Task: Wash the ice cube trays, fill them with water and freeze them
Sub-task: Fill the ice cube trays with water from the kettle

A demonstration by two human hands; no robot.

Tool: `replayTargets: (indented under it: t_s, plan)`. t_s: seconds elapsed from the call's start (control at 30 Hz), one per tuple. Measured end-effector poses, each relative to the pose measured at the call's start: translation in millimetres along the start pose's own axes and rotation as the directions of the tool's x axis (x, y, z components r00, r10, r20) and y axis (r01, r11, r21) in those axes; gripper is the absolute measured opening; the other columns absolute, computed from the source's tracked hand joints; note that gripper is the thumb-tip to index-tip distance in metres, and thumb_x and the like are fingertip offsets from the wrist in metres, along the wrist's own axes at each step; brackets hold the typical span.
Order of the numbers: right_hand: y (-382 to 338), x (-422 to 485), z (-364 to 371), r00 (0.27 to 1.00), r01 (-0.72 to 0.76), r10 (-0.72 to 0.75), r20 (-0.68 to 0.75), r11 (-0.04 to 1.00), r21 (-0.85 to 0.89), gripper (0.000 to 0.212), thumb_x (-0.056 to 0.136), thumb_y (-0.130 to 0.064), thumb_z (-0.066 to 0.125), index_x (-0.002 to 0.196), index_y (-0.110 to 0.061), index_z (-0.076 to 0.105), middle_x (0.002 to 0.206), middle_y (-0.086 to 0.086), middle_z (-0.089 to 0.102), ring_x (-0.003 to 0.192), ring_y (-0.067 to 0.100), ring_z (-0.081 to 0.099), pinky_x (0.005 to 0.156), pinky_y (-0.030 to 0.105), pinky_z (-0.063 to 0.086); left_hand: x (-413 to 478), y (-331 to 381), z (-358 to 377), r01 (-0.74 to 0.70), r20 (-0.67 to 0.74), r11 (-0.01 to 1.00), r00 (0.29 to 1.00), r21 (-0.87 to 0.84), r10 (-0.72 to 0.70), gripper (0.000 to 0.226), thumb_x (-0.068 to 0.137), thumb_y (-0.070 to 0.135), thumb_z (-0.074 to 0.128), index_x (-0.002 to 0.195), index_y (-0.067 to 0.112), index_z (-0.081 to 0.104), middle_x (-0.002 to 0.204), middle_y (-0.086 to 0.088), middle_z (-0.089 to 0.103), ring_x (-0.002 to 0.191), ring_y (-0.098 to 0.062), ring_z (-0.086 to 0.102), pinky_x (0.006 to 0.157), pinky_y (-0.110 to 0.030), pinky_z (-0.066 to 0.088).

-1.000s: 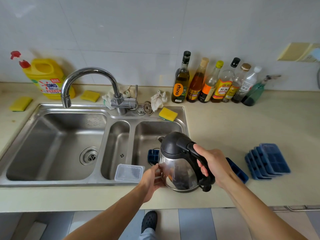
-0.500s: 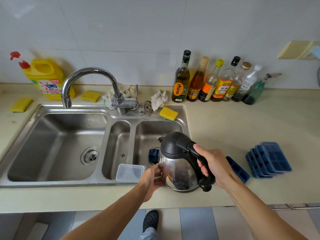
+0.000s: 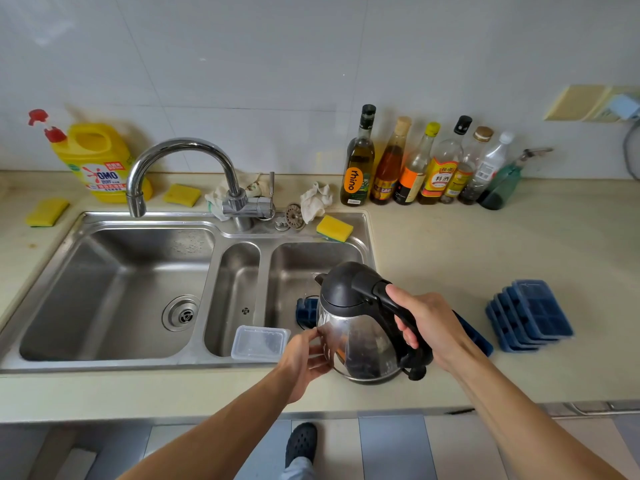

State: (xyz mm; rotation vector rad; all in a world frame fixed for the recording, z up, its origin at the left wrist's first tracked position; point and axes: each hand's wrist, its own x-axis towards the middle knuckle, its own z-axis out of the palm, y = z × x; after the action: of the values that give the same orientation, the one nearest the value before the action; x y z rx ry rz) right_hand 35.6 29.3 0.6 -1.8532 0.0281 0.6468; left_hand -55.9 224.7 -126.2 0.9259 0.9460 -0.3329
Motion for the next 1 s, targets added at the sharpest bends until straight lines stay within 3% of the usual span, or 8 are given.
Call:
replayTargets:
  t_s: [0.23,0.57,0.73,1.0]
  plan:
    - [-1,-8,-3,1.0,-0.007,0.007,-0.018,1.0,-0.006,0.057,0.091,-0.05,0.067,0.047,-0.015,0.059,0.049,0.005,0.054,0.042,0.02,0.043,0.053,0.032,0.04,-1,-5,1,-0.004,0.01,1.0,1.0,0.015,0.004,0.031,0.103,0.029,0.052,0.115,0.005,0.069,0.107,-0.019,0.073,0.103,-0.034,0.067,0.078,-0.039,0.058]
    - [-2,-22,-11,0.999,-0.009,0.008,-0.05,1.0,-0.006,0.057,0.092,-0.049,0.066,0.048,-0.012,0.059,0.045,0.004,0.053,0.042,0.02,0.045,0.056,0.033,0.041,-8,-10,11,-0.019,0.026,0.999,0.999,0.04,0.018,0.029,0.103,0.031,0.052,0.111,0.008,0.069,0.104,-0.017,0.073,0.102,-0.033,0.067,0.073,-0.036,0.057]
    - [-1,-26,-18,0.998,-0.019,0.019,-0.066,1.0,-0.004,0.057,0.091,-0.051,0.066,0.049,-0.013,0.06,0.046,0.004,0.053,0.042,0.02,0.045,0.057,0.033,0.042,-10,-10,18,-0.034,0.058,0.997,0.998,0.068,0.03,0.029,0.102,0.031,0.053,0.104,0.01,0.073,0.085,-0.011,0.078,0.095,-0.03,0.067,0.073,-0.035,0.058]
    - [0,-31,-27,0.996,-0.014,0.014,-0.088,1.0,0.0,0.057,0.092,-0.049,0.065,0.048,-0.013,0.059,0.045,0.004,0.053,0.042,0.02,0.045,0.057,0.033,0.043,-10,-11,28,-0.03,0.079,0.996,0.997,0.084,0.023,0.029,0.101,0.031,0.054,0.103,0.01,0.074,0.083,-0.01,0.078,0.091,-0.029,0.067,0.075,-0.037,0.058]
